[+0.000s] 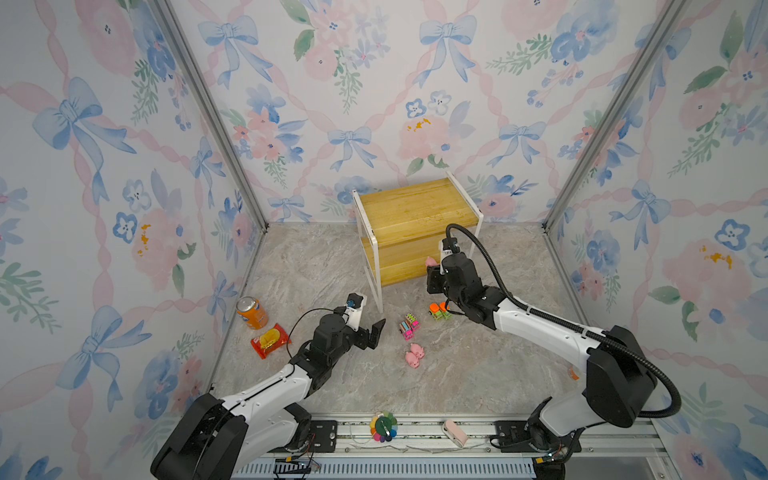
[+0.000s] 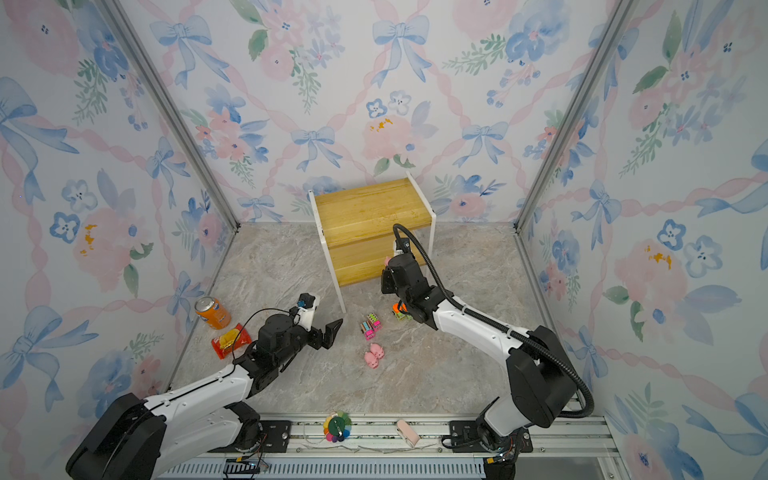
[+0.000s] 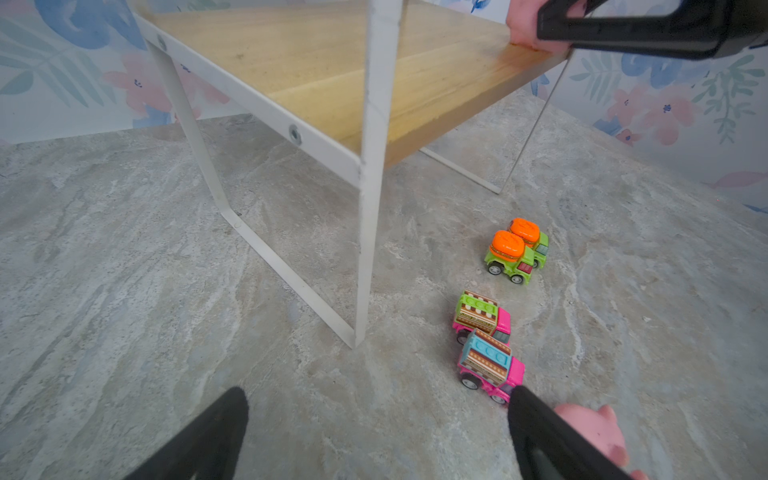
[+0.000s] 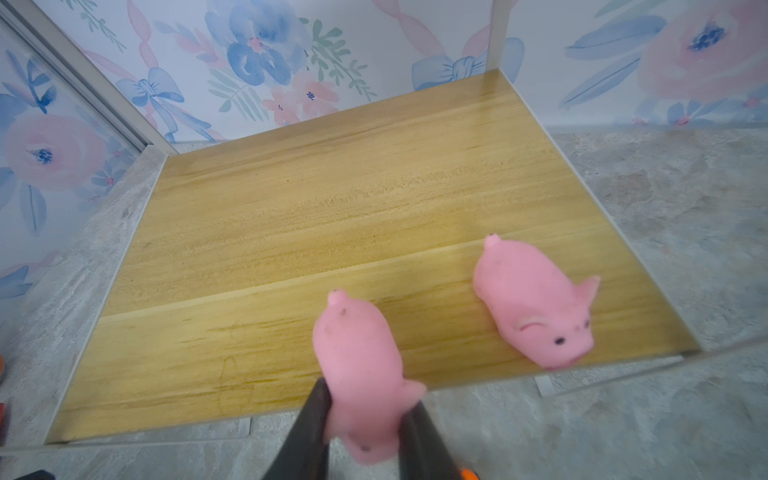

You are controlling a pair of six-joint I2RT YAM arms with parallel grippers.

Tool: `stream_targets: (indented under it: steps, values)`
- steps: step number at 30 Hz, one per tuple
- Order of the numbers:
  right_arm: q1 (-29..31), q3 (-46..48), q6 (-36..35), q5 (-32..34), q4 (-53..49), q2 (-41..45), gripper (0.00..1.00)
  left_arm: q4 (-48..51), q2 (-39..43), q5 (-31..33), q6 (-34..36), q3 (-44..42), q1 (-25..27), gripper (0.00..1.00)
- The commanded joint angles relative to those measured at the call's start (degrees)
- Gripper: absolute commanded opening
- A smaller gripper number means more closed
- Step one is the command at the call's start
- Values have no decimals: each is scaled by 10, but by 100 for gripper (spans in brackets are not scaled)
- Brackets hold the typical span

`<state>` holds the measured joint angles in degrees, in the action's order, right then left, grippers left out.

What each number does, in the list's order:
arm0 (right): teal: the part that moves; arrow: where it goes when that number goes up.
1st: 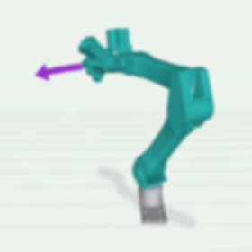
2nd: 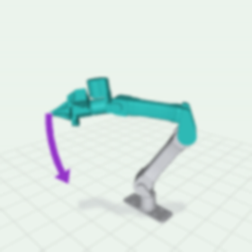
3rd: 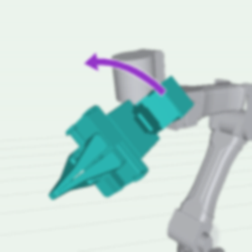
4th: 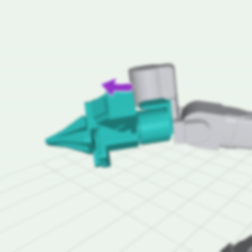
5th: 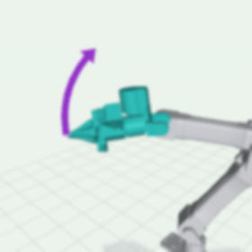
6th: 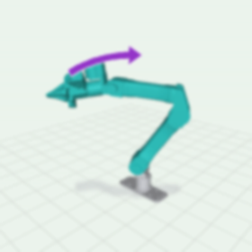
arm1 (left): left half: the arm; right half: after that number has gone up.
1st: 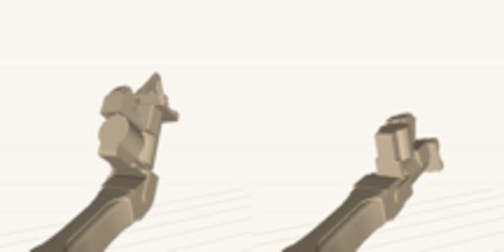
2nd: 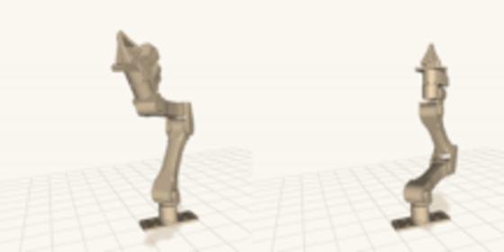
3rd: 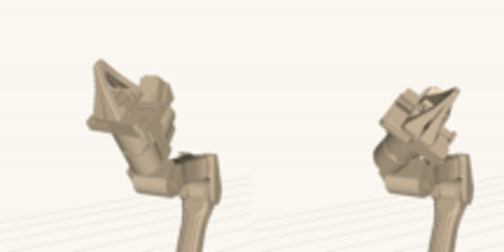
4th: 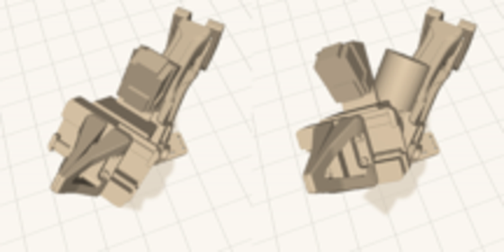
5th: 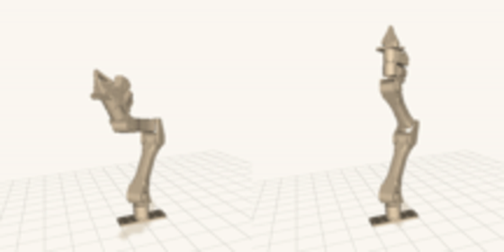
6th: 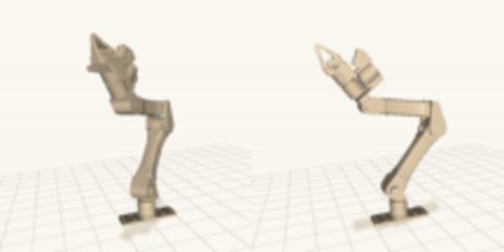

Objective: Place and organize the plastic toys onto the shelf
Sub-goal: 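Carry the second pink pig with the right gripper onto the lower shelf, then lower the pig onto the lower shelf and open the right gripper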

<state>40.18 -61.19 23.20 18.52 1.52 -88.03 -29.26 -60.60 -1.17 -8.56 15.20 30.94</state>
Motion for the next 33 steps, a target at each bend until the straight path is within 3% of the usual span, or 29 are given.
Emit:
stream_targets:
  steps: [1,33]
  values:
    - [5,-25,6,14,9,-13,28,-12,0,-4,7,-5,-4,98]
    - [-10,-40,10,22,8,-52,30,-12,3,-3,8,-4,-4,98]
